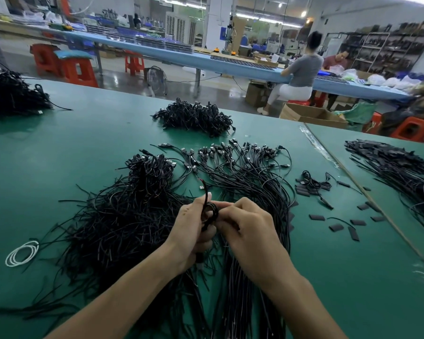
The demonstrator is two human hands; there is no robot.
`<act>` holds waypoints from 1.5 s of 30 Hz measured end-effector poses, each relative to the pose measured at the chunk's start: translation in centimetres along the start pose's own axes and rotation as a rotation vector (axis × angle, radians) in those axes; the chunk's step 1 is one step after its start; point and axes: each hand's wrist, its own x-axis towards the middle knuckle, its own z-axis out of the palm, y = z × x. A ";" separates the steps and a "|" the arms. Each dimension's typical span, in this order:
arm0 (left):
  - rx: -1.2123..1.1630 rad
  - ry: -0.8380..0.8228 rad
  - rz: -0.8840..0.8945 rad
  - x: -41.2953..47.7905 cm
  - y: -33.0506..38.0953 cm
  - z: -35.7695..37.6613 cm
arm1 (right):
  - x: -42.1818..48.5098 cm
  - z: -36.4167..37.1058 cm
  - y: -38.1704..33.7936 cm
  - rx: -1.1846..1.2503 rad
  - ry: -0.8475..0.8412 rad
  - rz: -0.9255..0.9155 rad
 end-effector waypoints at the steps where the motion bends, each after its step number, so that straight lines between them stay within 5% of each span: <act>1: -0.023 0.012 -0.024 0.0 -0.1 0.2 | -0.1 0.1 0.0 -0.085 0.011 -0.044; 6: -0.024 0.134 -0.104 0.2 -0.4 0.9 | -1.1 0.8 -0.3 -0.514 0.009 -0.335; 13: 0.081 -0.051 -0.425 -0.2 -1.2 -0.4 | 0.4 -1.0 -0.5 -0.612 -0.174 -0.585; 23: 0.185 -0.175 -0.539 -0.4 -0.9 -0.8 | 0.3 -1.3 0.5 -0.352 -0.361 -0.227; 33: 0.184 -0.278 -0.592 -0.5 -0.4 -1.4 | 0.2 -1.7 -0.9 -0.534 -0.311 -0.466; 45: 0.194 -0.316 -0.556 -0.7 -0.5 -1.3 | -0.6 -1.4 2.2 -0.149 -0.298 -0.054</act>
